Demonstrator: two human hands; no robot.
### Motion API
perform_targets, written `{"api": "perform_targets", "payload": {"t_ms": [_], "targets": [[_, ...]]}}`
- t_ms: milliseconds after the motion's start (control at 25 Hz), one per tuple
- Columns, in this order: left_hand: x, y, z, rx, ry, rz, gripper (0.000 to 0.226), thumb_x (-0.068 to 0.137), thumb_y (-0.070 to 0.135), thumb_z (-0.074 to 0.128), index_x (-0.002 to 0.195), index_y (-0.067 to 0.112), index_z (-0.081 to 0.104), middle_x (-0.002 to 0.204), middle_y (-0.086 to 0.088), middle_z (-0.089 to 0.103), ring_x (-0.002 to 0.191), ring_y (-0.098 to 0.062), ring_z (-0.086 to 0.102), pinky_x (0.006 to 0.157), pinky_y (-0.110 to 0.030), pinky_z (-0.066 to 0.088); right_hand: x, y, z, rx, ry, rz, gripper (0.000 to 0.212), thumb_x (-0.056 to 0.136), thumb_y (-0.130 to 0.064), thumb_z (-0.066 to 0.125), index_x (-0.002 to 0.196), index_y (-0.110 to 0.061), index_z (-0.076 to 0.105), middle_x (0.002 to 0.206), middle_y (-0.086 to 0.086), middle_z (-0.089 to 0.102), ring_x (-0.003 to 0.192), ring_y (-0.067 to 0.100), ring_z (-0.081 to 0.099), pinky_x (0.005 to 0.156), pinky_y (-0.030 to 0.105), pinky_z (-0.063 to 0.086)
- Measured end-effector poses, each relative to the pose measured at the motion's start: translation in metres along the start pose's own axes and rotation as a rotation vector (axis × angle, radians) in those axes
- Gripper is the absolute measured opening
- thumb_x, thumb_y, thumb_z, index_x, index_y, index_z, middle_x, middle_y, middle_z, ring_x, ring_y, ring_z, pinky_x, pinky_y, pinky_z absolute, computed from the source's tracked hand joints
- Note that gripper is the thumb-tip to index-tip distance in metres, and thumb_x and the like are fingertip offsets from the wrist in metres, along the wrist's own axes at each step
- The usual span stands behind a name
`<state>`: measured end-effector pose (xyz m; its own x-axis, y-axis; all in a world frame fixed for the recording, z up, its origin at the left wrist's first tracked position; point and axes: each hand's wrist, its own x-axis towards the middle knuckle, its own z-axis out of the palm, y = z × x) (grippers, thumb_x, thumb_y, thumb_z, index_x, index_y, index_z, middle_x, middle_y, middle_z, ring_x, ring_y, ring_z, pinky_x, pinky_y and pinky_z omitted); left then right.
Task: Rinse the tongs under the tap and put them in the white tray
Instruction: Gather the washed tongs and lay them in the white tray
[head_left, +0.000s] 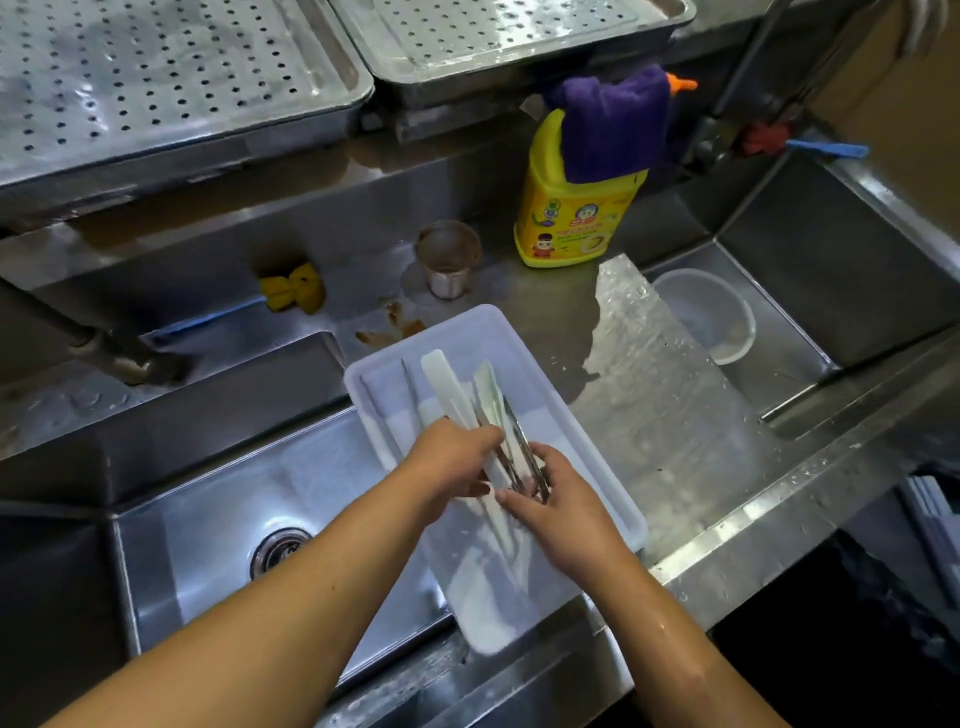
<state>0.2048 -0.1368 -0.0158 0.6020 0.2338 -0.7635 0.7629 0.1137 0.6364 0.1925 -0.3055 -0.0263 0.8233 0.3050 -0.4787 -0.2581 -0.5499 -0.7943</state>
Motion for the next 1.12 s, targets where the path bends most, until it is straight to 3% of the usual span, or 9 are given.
{"api": "perform_targets", "payload": {"t_ms": [80, 160, 240, 400, 600, 720, 880, 1120], "targets": [[0.005, 0.003, 0.003, -0.012, 0.036, 0.014, 0.025, 0.093, 0.014, 0.07, 0.115, 0.003, 0.073, 0.106, -0.02, 0.08, 0.094, -0.04, 0.079, 0.082, -0.054, 0.067, -0.001, 0.012, -0.006, -0.105, 0.072, -0.016, 0.042, 0.09, -0.04, 0.077, 0.124, -0.052, 0.056, 0.107, -0.014, 0.074, 0.092, 0.0, 0.07, 0.079, 0.027, 0.053], [0.01, 0.005, 0.005, -0.008, 0.085, 0.033, 0.035, 0.093, 0.012, 0.074, 0.125, 0.005, 0.063, 0.114, -0.021, 0.075, 0.095, -0.04, 0.077, 0.079, -0.054, 0.068, -0.003, 0.024, -0.008, -0.311, 0.155, -0.02, 0.054, 0.096, -0.049, 0.066, 0.147, -0.038, 0.05, 0.127, -0.009, 0.07, 0.11, 0.013, 0.069, 0.087, 0.033, 0.054], [0.013, 0.006, 0.005, 0.003, 0.107, 0.059, 0.044, 0.092, 0.015, 0.078, 0.13, 0.008, 0.055, 0.119, -0.02, 0.071, 0.097, -0.039, 0.076, 0.079, -0.052, 0.068, -0.005, 0.032, -0.01, -0.484, 0.231, -0.016, 0.06, 0.097, -0.05, 0.06, 0.152, -0.029, 0.045, 0.14, -0.003, 0.063, 0.123, 0.023, 0.064, 0.096, 0.041, 0.054], [0.017, 0.012, 0.002, -0.028, 0.217, 0.114, 0.043, 0.094, 0.022, 0.079, 0.126, 0.021, 0.049, 0.123, -0.009, 0.068, 0.105, -0.036, 0.073, 0.079, -0.043, 0.066, -0.01, 0.04, -0.006, -0.713, 0.261, -0.048, 0.049, 0.093, -0.046, 0.061, 0.136, -0.024, 0.051, 0.119, 0.004, 0.062, 0.108, 0.031, 0.063, 0.083, 0.044, 0.054], [0.02, 0.011, -0.004, -0.045, 0.24, 0.186, 0.04, 0.106, 0.024, 0.065, 0.142, 0.021, 0.047, 0.132, -0.01, 0.064, 0.117, -0.037, 0.068, 0.092, -0.051, 0.061, -0.011, 0.045, -0.008, -0.739, 0.243, -0.047, 0.05, 0.096, -0.053, 0.061, 0.136, -0.024, 0.05, 0.117, 0.004, 0.059, 0.106, 0.027, 0.062, 0.082, 0.04, 0.054], [0.022, 0.015, -0.01, -0.174, 0.238, 0.202, 0.036, 0.107, 0.017, 0.062, 0.141, 0.019, 0.048, 0.134, -0.014, 0.062, 0.119, -0.036, 0.067, 0.099, -0.05, 0.061, -0.01, 0.045, -0.012, -0.766, 0.233, -0.067, 0.052, 0.097, -0.056, 0.06, 0.137, -0.024, 0.051, 0.12, 0.003, 0.059, 0.107, 0.026, 0.061, 0.083, 0.037, 0.054], [0.022, 0.021, -0.013, -0.17, 0.297, 0.263, 0.037, 0.107, 0.017, 0.061, 0.143, 0.018, 0.05, 0.135, -0.014, 0.06, 0.121, -0.035, 0.065, 0.106, -0.054, 0.057, -0.012, 0.04, -0.015, -0.73, 0.143, -0.051, 0.054, 0.093, -0.057, 0.066, 0.133, -0.024, 0.052, 0.118, 0.001, 0.059, 0.106, 0.026, 0.062, 0.083, 0.038, 0.054], [0.024, 0.024, -0.02, -0.267, 0.324, 0.282, 0.032, 0.107, 0.012, 0.06, 0.138, 0.018, 0.05, 0.132, -0.016, 0.059, 0.117, -0.034, 0.068, 0.101, -0.049, 0.06, -0.014, 0.034, -0.007, -0.708, 0.087, -0.05, 0.056, 0.091, -0.059, 0.069, 0.131, -0.024, 0.049, 0.12, 0.001, 0.061, 0.104, 0.026, 0.064, 0.085, 0.04, 0.056]]}}
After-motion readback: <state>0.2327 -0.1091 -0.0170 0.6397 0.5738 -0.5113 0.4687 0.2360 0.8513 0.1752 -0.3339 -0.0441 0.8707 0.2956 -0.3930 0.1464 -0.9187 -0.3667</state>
